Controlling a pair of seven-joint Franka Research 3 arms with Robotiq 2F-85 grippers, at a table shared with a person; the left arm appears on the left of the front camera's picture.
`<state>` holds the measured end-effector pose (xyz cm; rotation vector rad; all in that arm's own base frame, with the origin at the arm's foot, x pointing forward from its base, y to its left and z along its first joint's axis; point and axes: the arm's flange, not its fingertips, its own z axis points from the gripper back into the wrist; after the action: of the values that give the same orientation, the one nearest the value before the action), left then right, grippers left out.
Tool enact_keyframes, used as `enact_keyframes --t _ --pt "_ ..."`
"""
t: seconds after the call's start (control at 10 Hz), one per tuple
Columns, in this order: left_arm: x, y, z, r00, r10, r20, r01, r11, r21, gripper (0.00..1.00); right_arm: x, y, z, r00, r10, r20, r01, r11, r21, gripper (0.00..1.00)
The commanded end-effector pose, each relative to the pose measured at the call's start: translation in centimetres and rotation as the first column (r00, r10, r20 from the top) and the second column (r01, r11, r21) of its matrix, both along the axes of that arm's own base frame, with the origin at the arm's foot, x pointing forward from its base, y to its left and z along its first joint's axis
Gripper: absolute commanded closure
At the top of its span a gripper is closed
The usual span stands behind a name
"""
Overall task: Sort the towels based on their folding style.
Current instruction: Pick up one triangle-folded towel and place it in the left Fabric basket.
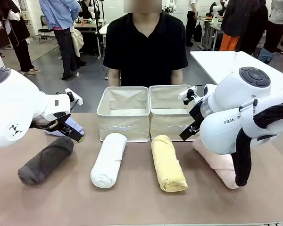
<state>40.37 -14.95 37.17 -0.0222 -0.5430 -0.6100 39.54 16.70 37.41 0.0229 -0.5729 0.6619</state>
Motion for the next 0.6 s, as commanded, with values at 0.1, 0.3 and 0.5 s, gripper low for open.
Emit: enact_keyframes --t 0.1,0.3,0.5 --pt "0.00 -0.01 0.01 1.000 0.000 0.001 0.000 1.000 0.000 0.00 0.00 0.00 0.00 1.000 0.000 0.000 0.000 1.000 0.000 0.00" --pt "0.00 -0.01 0.01 1.000 0.000 0.001 0.000 1.000 0.000 0.00 0.00 0.00 0.00 1.000 0.000 0.000 0.000 1.000 0.000 0.00" --pt "0.00 -0.01 0.01 1.000 0.000 0.001 0.000 1.000 0.000 0.00 0.00 0.00 0.00 1.000 0.000 0.000 0.000 1.000 0.000 0.00"
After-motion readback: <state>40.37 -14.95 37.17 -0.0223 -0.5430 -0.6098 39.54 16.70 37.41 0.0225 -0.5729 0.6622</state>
